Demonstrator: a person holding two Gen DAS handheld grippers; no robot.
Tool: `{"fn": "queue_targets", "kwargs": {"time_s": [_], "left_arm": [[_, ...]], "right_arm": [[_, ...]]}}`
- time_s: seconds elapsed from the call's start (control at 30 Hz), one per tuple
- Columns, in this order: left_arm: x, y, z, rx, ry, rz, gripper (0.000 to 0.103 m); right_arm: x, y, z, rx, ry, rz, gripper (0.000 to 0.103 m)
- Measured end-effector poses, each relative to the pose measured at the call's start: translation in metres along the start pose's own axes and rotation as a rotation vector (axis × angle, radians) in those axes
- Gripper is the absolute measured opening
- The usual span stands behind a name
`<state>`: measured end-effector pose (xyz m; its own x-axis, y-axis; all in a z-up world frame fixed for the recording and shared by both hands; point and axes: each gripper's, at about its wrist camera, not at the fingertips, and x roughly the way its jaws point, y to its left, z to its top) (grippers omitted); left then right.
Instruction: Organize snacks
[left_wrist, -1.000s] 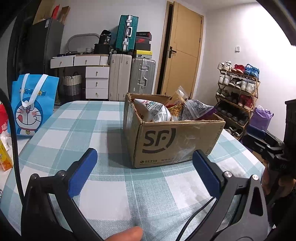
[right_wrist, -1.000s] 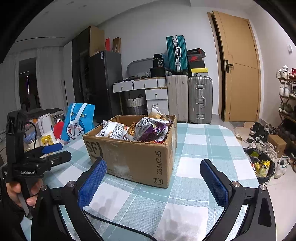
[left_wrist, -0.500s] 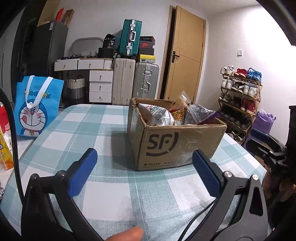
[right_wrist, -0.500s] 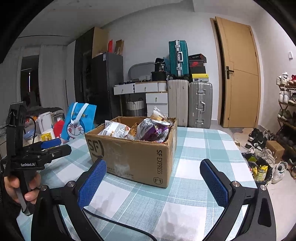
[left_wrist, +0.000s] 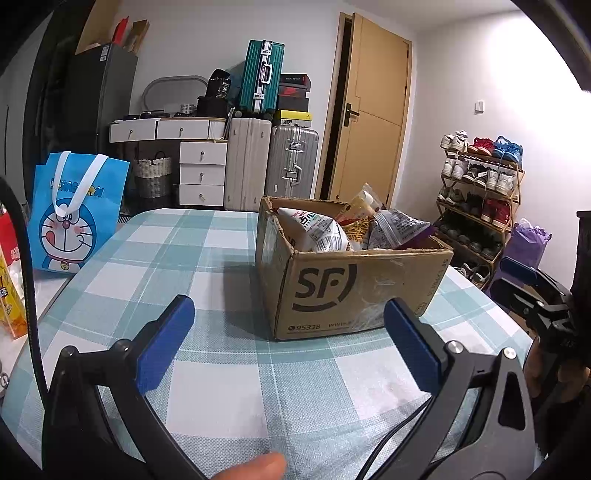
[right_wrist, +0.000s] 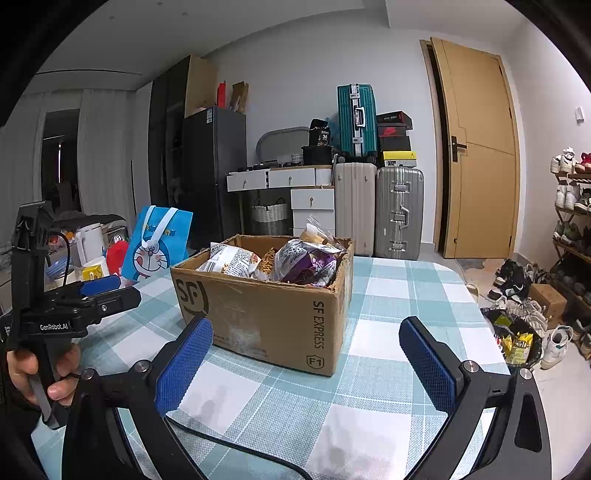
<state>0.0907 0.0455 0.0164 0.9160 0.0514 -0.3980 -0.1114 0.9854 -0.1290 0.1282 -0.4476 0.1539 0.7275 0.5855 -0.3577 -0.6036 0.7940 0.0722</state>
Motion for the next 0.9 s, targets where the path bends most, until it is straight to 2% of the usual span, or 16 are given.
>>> {"fn": "queue_targets", "kwargs": {"time_s": [0.9], "left_arm": [[-0.0001,0.0011,-0.0008,-0.001,-0.006,0.004,0.102]], "right_arm": [[0.0003,-0.0013,0.0001,0.002,0.001,0.001,0.103]]}}
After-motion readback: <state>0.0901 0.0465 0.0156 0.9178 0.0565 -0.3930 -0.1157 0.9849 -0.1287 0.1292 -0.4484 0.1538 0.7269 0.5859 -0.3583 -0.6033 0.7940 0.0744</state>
